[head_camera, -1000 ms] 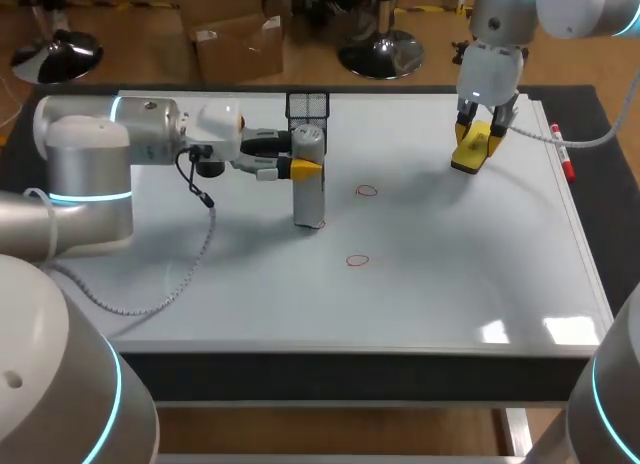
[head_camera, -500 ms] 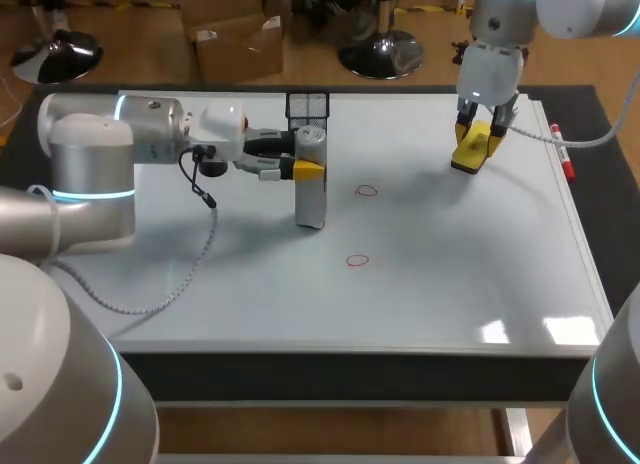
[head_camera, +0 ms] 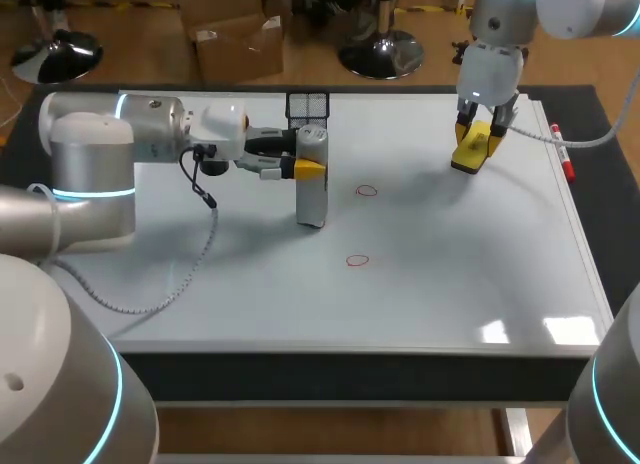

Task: Pick up the inspection probe, press it on each red-marked spot on the whiteboard one by one, put down the probe, pick up the eraser, and wipe off all the red marks.

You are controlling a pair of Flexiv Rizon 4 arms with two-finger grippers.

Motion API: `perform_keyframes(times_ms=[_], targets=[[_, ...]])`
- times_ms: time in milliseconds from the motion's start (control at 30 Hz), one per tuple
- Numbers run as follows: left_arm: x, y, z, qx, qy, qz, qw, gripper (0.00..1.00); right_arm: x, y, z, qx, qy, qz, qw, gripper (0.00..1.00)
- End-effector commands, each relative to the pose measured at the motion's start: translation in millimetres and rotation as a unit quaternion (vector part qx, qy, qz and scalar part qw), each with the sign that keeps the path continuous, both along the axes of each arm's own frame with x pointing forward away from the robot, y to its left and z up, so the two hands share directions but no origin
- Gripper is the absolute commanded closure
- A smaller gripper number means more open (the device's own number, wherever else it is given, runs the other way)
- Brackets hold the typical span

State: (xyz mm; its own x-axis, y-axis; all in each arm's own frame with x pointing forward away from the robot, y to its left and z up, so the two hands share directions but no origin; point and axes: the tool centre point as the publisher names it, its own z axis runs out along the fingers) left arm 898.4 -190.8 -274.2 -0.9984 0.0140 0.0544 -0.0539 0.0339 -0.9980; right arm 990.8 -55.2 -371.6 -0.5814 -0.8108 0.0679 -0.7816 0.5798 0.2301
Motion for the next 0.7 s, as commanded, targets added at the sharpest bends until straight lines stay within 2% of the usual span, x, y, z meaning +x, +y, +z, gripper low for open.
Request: perform_keyframes(times_ms=[33, 367, 700], targets=[[-6.8, 12, 9.1, 0.006, -0.001, 0.017, 1.000, 1.00, 0.2, -1, 1, -0.001, 0.000, 0.001, 1.000, 1.00], [-16.3, 59, 22.8, 0.003, -0.006, 0.069, 0.998, 1.00, 0.2, -1, 1, -0.001, 0.000, 0.001, 1.000, 1.00], [-27.1, 119, 26.4, 0.002, -0.012, 0.125, 0.992, 1.00, 0.2, -1, 1, -0.001, 0.000, 0.001, 1.000, 1.00]])
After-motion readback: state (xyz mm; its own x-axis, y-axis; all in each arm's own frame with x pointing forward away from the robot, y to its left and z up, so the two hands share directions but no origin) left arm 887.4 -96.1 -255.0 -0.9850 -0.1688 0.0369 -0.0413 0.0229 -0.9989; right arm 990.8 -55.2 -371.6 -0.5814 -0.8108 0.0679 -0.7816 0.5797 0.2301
